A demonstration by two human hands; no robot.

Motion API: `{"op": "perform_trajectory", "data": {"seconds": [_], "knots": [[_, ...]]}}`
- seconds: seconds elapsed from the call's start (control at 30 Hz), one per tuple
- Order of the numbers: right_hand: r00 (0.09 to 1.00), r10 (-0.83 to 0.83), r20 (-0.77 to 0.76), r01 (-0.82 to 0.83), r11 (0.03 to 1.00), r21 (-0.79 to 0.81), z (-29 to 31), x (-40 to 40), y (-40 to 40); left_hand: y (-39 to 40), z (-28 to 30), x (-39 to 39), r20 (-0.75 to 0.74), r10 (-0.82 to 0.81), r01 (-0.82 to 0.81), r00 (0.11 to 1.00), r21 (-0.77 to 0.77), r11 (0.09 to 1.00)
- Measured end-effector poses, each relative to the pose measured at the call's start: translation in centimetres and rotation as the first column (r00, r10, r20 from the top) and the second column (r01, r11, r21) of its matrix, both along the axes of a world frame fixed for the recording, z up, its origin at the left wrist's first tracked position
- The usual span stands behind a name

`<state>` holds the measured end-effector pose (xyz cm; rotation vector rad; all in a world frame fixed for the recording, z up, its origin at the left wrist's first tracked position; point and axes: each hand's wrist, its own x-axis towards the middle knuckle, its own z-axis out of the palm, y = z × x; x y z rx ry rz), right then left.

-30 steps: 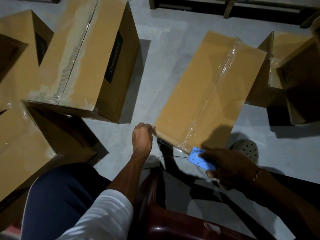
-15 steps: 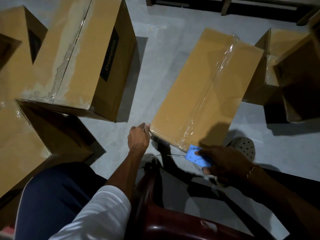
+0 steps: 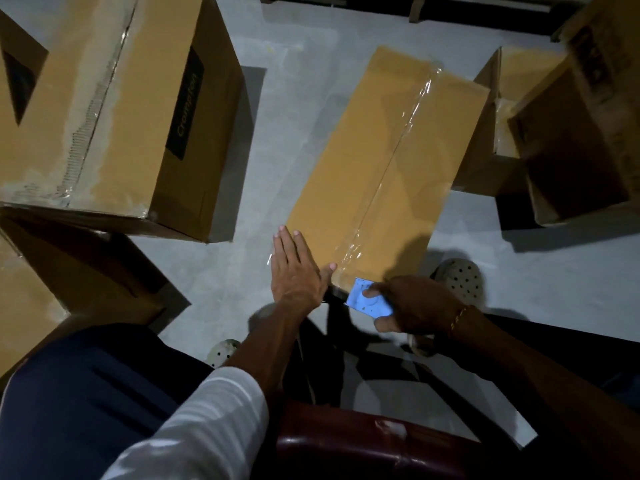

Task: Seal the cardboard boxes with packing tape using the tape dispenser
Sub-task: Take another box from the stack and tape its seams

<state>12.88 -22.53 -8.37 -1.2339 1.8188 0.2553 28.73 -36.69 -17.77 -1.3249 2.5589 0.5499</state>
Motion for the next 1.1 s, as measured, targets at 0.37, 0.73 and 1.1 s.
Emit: {"op": "perform_trajectory", "data": {"seconds": [0.37,0.73,1.1], "knots": [[0.995,0.091,-0.045,-0.08,0.974,0.21,2.5,-3.4,5.5,-0.3,-0.8,0.2,0.079,-0.057,0.059,0.995,-0.022,0.998],[0.976,0.057,-0.209,-0.023,0.986,0.163,-0.5,-1.8,5.2,0.0,-0.1,-0.5,0.074,-0.058,0.059,0.996,-0.018,0.998],[0.755,-0.654,-0.04,0.653,0.756,-0.034,1.0,-7.5,4.4,1.9,1.5,-3.1,0.174,-0.525,0.518,0.833,0.088,0.851]]}}
